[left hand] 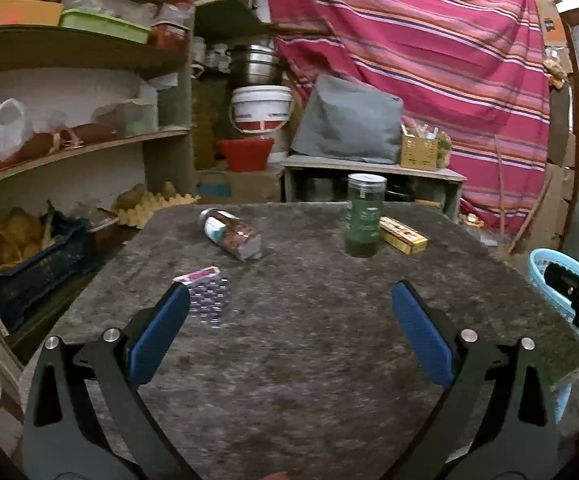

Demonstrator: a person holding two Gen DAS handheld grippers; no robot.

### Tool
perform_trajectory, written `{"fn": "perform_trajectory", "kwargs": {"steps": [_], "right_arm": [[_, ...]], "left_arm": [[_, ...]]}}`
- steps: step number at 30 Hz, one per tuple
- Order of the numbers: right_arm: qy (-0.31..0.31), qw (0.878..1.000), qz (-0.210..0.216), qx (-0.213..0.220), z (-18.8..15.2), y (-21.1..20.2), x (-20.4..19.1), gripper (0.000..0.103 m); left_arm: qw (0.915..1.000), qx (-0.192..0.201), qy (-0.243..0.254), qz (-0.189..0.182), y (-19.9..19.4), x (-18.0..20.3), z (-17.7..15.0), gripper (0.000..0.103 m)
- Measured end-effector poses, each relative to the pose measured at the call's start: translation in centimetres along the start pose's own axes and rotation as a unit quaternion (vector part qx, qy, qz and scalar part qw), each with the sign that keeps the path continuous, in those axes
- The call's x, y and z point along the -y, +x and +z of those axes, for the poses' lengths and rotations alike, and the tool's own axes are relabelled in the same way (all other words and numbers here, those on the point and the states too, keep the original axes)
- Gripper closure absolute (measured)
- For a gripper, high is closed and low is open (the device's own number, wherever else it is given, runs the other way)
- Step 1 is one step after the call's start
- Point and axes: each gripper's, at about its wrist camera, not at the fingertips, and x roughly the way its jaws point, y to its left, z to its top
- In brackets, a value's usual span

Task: Collect trash

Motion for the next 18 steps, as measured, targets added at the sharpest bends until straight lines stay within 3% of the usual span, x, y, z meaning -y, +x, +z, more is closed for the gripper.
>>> {"fn": "perform_trajectory", "kwargs": {"steps": [9, 18], "right_arm": [[-0.031, 0.999, 0.011, 0.015, -0.1, 0.7, -4.0, 0.004], [-0.057, 0.998, 0.003, 0.037, -0.4, 0.2, -5.6, 0.004]], "left_arm": [[0.9996, 0.000, -0.005, 0.027, 0.5, -1.9, -0.4, 0.005], [0.9996, 0.004, -0.004, 0.026, 0.4, -2.1, -0.5, 0.005]]}}
